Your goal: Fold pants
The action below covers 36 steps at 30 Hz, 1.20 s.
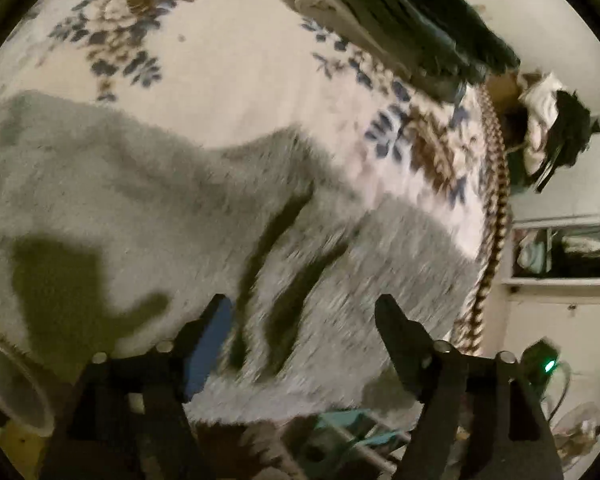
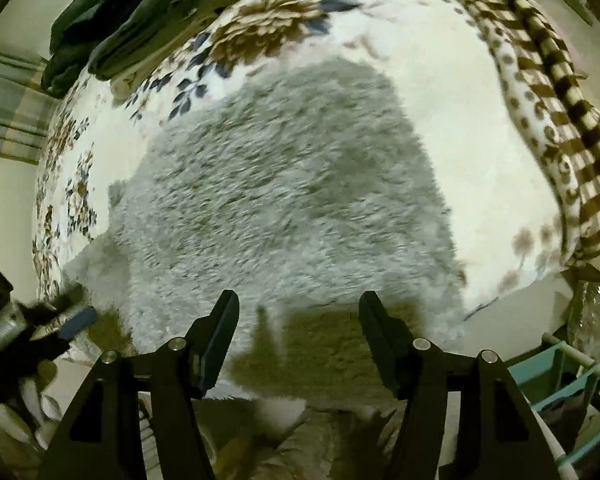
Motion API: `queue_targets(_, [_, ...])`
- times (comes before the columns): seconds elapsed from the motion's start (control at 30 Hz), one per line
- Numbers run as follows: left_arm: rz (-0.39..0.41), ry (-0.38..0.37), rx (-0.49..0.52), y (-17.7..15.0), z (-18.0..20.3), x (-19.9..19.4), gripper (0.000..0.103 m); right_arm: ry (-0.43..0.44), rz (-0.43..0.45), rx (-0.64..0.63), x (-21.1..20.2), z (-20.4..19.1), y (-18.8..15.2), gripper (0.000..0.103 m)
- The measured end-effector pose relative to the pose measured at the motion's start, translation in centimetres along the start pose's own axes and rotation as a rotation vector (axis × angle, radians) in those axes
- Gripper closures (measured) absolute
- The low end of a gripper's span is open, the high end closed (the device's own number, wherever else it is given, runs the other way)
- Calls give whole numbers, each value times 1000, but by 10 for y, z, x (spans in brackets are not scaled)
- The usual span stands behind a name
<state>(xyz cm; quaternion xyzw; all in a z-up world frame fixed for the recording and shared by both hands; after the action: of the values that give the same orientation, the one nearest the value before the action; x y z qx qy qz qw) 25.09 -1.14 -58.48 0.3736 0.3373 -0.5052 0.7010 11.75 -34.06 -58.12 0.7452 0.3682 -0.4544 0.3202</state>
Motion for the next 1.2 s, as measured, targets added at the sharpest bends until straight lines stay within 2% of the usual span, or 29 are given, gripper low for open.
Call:
queue_targets(0.17, [-100, -7, 56, 3, 20, 50, 30, -44, 0, 83, -3, 33, -2, 38])
queue_targets(0.3, [-86, 31, 193, 0, 46, 60, 33, -66, 10, 113, -6, 51, -1, 38])
queue_targets(0.33, [-81, 29, 214, -2, 47, 60, 47, -68, 7, 111, -5, 53, -2, 38])
queue_targets(0.37, [-76, 31, 240, -4, 51, 64, 78, -73, 3, 109, -3, 54, -2, 38])
queue_targets(0.4, [-71, 45, 282, -7, 54, 67, 94, -79, -4, 107, 0, 55, -4, 38])
queue_targets(0.53, [5, 36, 305, -3, 55, 50, 98, -83, -10, 88, 4, 53, -5, 38])
queue_targets(0.63, [29, 24, 257, -3, 48, 26, 98, -86, -7, 59, 7, 45, -5, 38])
queue_targets(0.77, [38, 50, 175, -8, 24, 5, 98, -80, -13, 42, 11, 41, -4, 38])
queue_targets(0.9, [24, 119, 139, -14, -5, 17, 98, -76, -22, 27, 14, 37, -3, 38])
queue_targets(0.93, [-1, 132, 144, -16, -12, 25, 97, -76, -25, 24, 14, 36, -2, 38])
queue_targets(0.97, [-30, 134, 143, -19, -15, 31, 96, -76, -30, 19, 15, 35, -2, 38])
queue_targets(1.03, [-55, 73, 76, -21, -14, 30, 90, -83, -35, 9, 14, 35, 0, 37])
queue_targets(1.07, [-53, 46, 61, -19, -10, 27, 75, -85, -33, 3, 13, 36, 1, 34])
queue_targets(1.1, [-33, 21, 58, -16, -4, 22, 66, -86, -32, -2, 12, 36, 1, 32])
queue_targets(1.13, [2, -18, 59, -10, 4, 16, 48, -87, -32, -7, 11, 38, 1, 30])
queue_targets(1.17, [19, -47, 56, -6, 8, 13, 35, -89, -35, -10, 11, 39, 2, 30])
queue_targets(1.2, [34, -80, 50, -2, 13, 13, 31, -90, -40, -12, 12, 42, 2, 30])
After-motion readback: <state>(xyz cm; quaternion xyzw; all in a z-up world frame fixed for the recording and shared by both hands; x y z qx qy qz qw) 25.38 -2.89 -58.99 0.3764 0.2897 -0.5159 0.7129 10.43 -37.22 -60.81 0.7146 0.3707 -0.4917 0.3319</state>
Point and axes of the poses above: each gripper's, at about its wrist camera, not at the fingertips, and x roughly the way its jaws point, z to its right, y to its top, the point moved 10 cm from there along x, roughly the way its jaws point, and after that the axes turned 8 degrees about z, right-handed, at the moved point
